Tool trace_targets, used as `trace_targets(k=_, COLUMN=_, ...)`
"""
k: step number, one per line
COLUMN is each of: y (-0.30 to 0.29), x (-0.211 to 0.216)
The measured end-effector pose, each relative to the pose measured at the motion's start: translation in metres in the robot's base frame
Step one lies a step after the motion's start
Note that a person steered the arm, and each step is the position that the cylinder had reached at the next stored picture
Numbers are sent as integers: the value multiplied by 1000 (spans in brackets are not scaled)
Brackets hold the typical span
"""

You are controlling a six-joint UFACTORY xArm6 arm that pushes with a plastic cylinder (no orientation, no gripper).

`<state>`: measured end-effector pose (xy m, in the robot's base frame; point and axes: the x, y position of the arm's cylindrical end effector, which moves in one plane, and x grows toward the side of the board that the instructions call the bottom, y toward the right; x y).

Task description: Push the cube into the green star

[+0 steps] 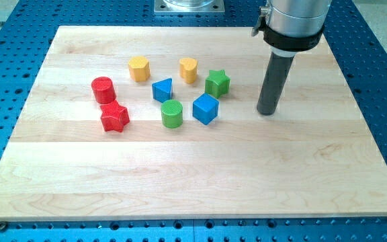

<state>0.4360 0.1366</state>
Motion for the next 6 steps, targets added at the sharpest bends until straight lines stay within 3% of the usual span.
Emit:
trace_targets(k=2, y=-7, x=9)
trace_targets(k=4, y=-102, x=85)
trace_targets(k=6, y=-118, x=82)
